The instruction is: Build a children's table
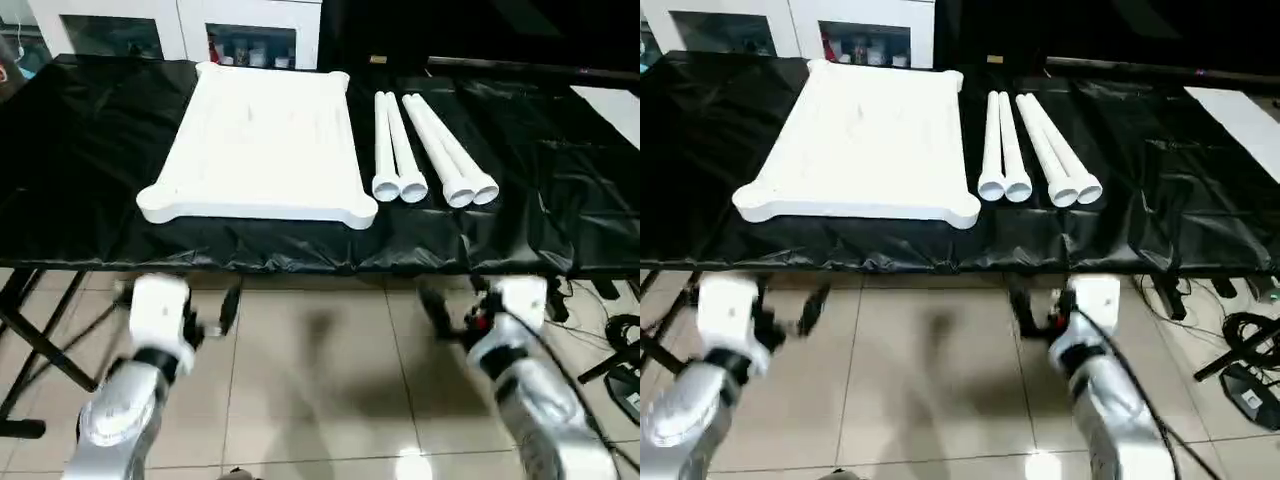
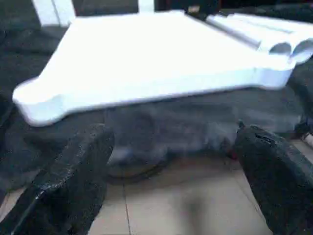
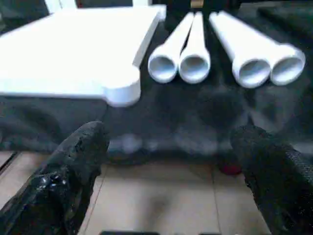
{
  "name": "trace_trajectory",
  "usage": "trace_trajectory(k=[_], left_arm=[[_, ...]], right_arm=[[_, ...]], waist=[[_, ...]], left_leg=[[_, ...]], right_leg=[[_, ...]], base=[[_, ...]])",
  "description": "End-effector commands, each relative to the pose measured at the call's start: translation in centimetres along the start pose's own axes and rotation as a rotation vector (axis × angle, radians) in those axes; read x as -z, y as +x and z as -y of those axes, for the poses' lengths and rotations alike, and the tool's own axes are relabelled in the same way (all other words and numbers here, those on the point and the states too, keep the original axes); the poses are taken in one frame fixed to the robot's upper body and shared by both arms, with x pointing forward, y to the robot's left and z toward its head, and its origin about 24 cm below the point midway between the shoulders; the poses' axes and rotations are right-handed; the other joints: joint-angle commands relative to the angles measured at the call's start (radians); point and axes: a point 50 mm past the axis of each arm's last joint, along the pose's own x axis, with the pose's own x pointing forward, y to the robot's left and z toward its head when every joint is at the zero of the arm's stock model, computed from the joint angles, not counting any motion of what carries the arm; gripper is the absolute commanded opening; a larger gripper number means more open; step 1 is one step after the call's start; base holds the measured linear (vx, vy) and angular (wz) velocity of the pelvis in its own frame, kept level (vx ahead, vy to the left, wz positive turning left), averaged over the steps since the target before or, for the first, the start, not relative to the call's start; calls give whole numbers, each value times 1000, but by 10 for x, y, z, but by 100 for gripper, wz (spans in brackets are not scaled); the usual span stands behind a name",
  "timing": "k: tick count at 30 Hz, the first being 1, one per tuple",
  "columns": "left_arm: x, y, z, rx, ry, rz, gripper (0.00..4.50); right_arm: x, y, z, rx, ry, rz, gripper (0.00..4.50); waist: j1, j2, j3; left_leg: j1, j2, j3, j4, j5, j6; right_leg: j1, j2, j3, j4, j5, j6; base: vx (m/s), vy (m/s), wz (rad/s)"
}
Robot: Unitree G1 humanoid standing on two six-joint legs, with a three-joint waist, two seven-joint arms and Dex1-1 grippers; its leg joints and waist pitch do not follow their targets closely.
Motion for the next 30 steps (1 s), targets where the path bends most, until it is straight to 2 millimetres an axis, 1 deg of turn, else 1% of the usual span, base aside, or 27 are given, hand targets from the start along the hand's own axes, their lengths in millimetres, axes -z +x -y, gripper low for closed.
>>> trace_trajectory(k=[1,4,5,6,7,8,9,10,11,12,13,14,15,16,17,18,19,20,22,23,24,25,26,27,28,29,30], left_arm=[[-8,4,3,12,24,6,450],[-11,6,3,-7,9,0,450],[-12,6,2,-13,7,1,450],[-12,6,2,-17,5,-2,450],[-12,6,2,-23,2,-5,450],[-12,6,2,-23,2,-5,450],[-13,6,2,-31,-2,-9,450],[-13,7,2,-33,-3,-11,450],[-14,7,1,-40,-4,-13,450],[-14,7,1,-40,-4,-13,450],[-15,7,1,-44,-6,-14,450],[-16,8,0,-48,-5,-15,450],[-16,8,0,-50,5,-15,450],[-17,9,0,-50,9,-15,450],[-17,9,-1,-50,13,-15,450],[-17,10,0,-45,15,-13,450],[-17,11,0,-41,15,-12,450],[-18,12,2,-32,17,-11,450],[-19,14,4,-20,19,-13,450],[-19,15,5,-14,19,-15,450],[-19,15,5,-13,19,-15,450],[-19,16,7,-5,15,-15,450],[-19,17,8,0,13,-15,450],[-19,19,10,11,12,-12,450],[-20,20,11,14,11,-11,450],[-21,23,14,27,9,-7,450],[-21,23,14,27,9,-7,450]], right_arm=[[-9,3,-3,-4,-4,10,447],[-10,4,-9,-35,-29,3,447],[-9,5,-11,-46,-37,-2,447],[-9,5,-12,-52,-41,-8,447],[-8,5,-14,-59,-45,-14,447],[-8,5,-14,-59,-45,-14,447],[-7,5,-16,-70,-48,-21,447],[-7,6,-17,-74,-50,-25,447],[-6,6,-20,-80,-50,-33,447],[-6,6,-20,-80,-50,-33,447],[-6,6,-21,-84,-47,-34,447],[-6,6,-21,-83,-37,-35,447],[-5,6,-21,-77,-12,-46,447],[-4,6,-21,-75,-2,-51,447],[-4,7,-21,-72,7,-55,447],[-3,6,-19,-62,8,-58,447],[-3,6,-19,-55,5,-58,447],[-4,5,-18,-53,8,-56,447],[-5,4,-18,-48,10,-54,447],[-6,4,-18,-45,9,-52,447],[-6,4,-18,-45,8,-52,447],[-6,4,-17,-35,-5,-51,447],[-7,4,-16,-30,-13,-51,447],[-7,4,-16,-25,-17,-50,447],[-7,4,-15,-24,-18,-50,447],[-8,3,-15,-18,-21,-49,447],[-8,3,-15,-17,-21,-49,447]], waist=[[-1,9,-30],[-9,10,-51],[-7,6,-61],[7,-12,-59],[24,-15,-69],[30,7,-73],[28,18,-77],[5,40,-81],[-66,48,-104],[-50,55,-90],[-41,36,-73],[-29,14,-61],[-30,8,-55],[-32,-30,-52],[-5,-91,-43],[22,-82,-30],[25,-75,-45],[35,-62,-42],[49,-43,-39],[48,-24,-24],[49,-13,-38],[31,38,-43],[-19,54,-57],[-9,48,-64],[-8,57,-64],[-5,59,-44],[-9,54,-50]], left_leg=[[36,96,-55,-100,-495,5],[50,93,-55,-107,-330,67],[40,78,-49,-90,-224,109],[-40,36,-56,-62,-141,190],[-100,7,-61,2,-40,297],[-130,27,-91,40,48,330],[-127,29,-103,34,106,334],[-3,21,-162,-6,275,413],[227,83,-355,15,539,649],[214,90,-386,20,693,661],[152,77,-392,2,735,582],[104,39,-284,-26,540,331],[90,19,-262,-53,431,292],[102,-19,-216,-68,204,284],[43,-95,-141,18,-59,228],[47,-129,-110,111,-153,190],[22,-81,-134,152,-146,94],[-26,-59,-154,172,-100,20],[-44,-20,-166,180,-60,-41],[-49,10,-170,132,-26,-56],[-51,18,-161,76,17,-54],[7,43,-152,-35,46,-32],[112,171,-262,-89,-222,19],[113,172,-279,-79,-249,46],[105,146,-264,-65,-224,120],[71,117,-228,-86,-239,167],[79,109,-215,-86,-255,193]], right_leg=[[16,-75,47,-111,-546,-121],[39,-53,38,-75,-216,-180],[60,-55,41,-64,-97,-193],[117,-72,32,-84,-40,-171],[173,-134,36,-114,-19,-135],[203,-178,20,-132,-27,-93],[207,-150,-11,-119,12,-63],[140,0,-94,-35,82,16],[-103,66,-80,133,-257,82],[-115,48,-56,156,-303,82],[-141,19,-2,188,-214,100],[-133,29,8,191,-17,67],[-120,26,14,159,53,47],[-97,1,55,43,136,-4],[9,-72,184,-67,-123,-7],[13,-123,235,-132,-372,-37],[66,-169,280,-104,-470,-226],[108,-165,280,-83,-336,-353],[106,-161,256,-87,-91,-491],[88,-125,203,-95,-91,-491],[97,-75,170,-80,-102,-454],[53,10,73,-53,-191,-314],[-76,41,33,121,-221,-131],[-79,31,23,162,-199,-75],[-106,19,14,172,-130,-7],[-103,22,-4,178,-70,7],[-110,20,-10,167,-35,3]], base=[[107,3,-2],[130,5,-1],[161,0,0],[112,-3,9],[132,11,38],[132,11,38],[181,33,63],[238,20,66],[351,-32,82],[261,-52,49],[71,-113,25],[-42,-61,8],[-95,-106,14],[44,-93,16],[44,-93,16],[169,-60,38],[154,-10,29],[154,-10,29],[135,43,16],[121,63,21],[102,106,19],[95,148,17],[95,148,17],[125,144,18],[134,107,10],[134,107,10],[97,70,3]])
